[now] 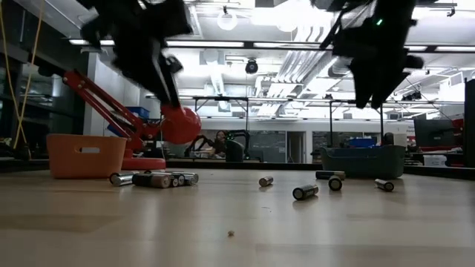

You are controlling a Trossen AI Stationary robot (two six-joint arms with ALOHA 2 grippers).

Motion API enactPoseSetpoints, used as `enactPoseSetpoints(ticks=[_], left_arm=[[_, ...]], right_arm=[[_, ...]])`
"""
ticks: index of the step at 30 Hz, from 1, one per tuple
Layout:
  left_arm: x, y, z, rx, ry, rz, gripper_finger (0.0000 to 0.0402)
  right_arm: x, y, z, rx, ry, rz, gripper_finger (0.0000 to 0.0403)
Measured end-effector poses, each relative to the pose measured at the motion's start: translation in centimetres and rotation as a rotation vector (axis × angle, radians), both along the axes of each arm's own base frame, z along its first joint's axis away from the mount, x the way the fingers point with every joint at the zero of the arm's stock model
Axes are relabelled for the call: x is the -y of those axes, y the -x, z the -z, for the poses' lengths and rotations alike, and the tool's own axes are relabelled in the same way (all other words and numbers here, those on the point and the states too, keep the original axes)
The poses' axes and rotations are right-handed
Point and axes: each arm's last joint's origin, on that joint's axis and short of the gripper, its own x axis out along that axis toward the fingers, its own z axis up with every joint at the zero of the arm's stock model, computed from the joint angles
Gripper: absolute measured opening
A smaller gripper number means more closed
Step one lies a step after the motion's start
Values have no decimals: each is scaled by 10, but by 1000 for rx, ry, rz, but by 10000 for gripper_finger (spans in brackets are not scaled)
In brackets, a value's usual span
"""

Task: Sort batteries
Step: Put the silver battery into the blue bin

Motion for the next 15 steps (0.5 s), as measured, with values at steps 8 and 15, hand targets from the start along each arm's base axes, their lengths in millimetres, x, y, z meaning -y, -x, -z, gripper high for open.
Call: enactPoseSetpoints(ticks=[8, 15], left_arm=[[-4, -28, 33, -57, -89, 167, 176], [-6, -37, 59, -122, -142, 212, 176]], right_arm=[[-28, 16, -15, 141, 30, 40, 195], [-41, 19, -15, 184, 50, 47, 195]])
